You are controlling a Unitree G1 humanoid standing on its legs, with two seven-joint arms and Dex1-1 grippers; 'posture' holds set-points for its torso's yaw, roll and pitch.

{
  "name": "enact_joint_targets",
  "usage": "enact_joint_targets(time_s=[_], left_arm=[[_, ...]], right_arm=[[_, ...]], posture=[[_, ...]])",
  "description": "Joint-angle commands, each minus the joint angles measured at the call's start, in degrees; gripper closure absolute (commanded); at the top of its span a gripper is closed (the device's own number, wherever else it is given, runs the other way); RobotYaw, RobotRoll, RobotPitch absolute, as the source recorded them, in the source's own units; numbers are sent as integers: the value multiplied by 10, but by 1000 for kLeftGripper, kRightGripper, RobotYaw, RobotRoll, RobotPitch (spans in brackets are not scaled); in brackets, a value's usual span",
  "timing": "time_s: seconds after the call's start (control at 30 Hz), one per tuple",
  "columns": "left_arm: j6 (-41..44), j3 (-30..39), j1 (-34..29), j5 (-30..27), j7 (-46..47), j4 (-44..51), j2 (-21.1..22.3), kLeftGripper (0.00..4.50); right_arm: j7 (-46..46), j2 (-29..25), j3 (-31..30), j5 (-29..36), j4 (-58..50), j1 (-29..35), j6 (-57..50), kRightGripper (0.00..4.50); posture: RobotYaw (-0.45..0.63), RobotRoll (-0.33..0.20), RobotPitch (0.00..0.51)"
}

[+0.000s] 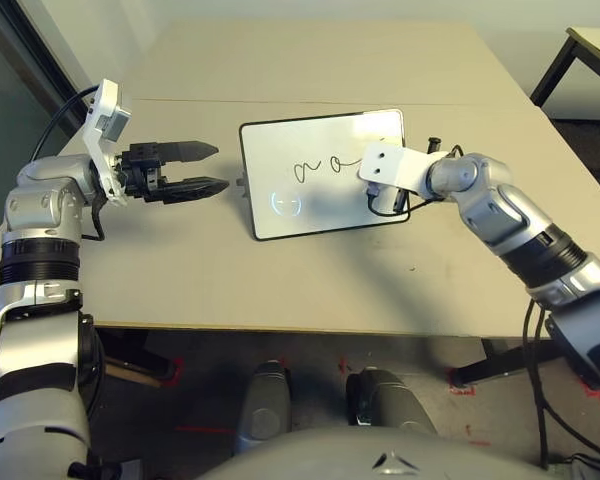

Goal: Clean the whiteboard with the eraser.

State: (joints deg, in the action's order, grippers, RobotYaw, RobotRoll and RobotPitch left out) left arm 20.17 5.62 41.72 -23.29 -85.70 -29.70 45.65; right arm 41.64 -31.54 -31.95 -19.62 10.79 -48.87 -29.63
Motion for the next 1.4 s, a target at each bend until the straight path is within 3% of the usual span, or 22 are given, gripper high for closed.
enact_joint_targets(time_s=[0.03,0.53,1.23,1.4], left_arm=[[4,-2,-6,-2,3,15,-1,0],[15,7,-24,-7,7,37,12,0],[-9,-17,25,10,-3,-14,-12,0],[-12,-19,28,11,-5,-19,-12,0]], right_arm=[[9,17,-2,-17,16,-14,13,4285],[11,96,-5,-60,72,-46,54,4287],[50,-39,32,-102,12,29,60,4304],[50,-42,34,-106,8,32,62,4305]], posture=[[238,0,33],[272,0,38],[199,0,31],[199,0,31]])
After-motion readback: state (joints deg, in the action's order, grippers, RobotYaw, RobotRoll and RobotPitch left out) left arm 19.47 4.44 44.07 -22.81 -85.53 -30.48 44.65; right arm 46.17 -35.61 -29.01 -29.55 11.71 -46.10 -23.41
